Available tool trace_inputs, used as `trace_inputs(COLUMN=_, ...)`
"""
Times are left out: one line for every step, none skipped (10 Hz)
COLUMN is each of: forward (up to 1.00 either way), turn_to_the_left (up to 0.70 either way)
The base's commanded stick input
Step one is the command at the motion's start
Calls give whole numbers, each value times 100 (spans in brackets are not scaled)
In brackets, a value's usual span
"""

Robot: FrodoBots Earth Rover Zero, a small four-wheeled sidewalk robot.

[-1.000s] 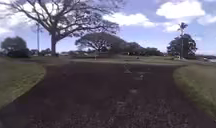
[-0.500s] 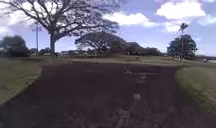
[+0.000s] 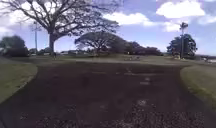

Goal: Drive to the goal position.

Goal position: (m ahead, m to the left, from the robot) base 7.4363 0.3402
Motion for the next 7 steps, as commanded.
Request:
trace_inputs(forward=50, turn_to_the_left=-50)
trace_inputs(forward=50, turn_to_the_left=-50)
trace_inputs(forward=50, turn_to_the_left=-50)
trace_inputs(forward=50, turn_to_the_left=-50)
trace_inputs(forward=50, turn_to_the_left=-50)
trace_inputs(forward=50, turn_to_the_left=-50)
trace_inputs(forward=50, turn_to_the_left=-50)
